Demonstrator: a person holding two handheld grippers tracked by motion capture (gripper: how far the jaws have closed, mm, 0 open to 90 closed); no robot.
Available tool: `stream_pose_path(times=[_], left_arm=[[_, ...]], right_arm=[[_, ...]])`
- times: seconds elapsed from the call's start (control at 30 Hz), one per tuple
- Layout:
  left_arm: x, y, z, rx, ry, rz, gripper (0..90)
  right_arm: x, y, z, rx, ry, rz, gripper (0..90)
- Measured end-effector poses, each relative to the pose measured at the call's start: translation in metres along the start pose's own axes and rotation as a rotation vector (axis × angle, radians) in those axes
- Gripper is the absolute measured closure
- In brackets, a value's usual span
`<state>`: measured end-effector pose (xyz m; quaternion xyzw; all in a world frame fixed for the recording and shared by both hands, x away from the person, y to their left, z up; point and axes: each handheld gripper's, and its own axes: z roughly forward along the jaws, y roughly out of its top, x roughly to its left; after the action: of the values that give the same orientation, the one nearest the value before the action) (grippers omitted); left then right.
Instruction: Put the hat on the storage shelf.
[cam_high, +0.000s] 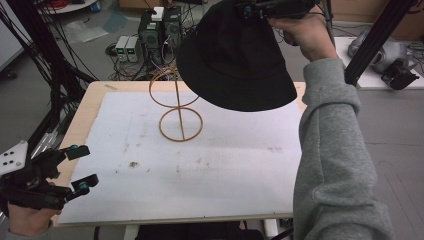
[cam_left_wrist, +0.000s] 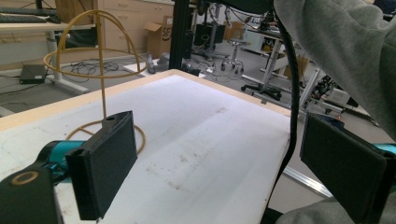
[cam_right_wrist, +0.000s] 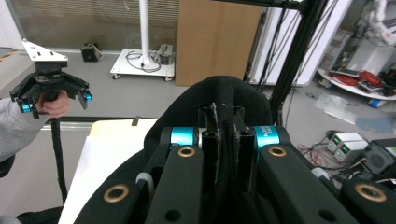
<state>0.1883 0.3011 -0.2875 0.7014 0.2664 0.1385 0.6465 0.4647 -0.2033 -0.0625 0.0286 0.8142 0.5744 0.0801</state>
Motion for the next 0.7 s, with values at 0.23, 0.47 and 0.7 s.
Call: stream_pose_path(times=[0.23,0.47,0.7], left_arm=[[0.002,-0.001,0.0,0.006,0.013,-0.007,11.3],[0.005,-0.004,-0.002,0.002,0.019,-0.021,11.2],[0.008,-0.002,-0.018,-0.027,0.066,-0.029,11.3]], right_arm=[[-0.011,0.005,0.029,-0.005,0.021,-0.001,86.2],[-0.017,0.014,0.063,-0.02,0.062,-0.04,86.3],[-0.026,0.012,0.099,0.008,0.092,-0.03,86.4]])
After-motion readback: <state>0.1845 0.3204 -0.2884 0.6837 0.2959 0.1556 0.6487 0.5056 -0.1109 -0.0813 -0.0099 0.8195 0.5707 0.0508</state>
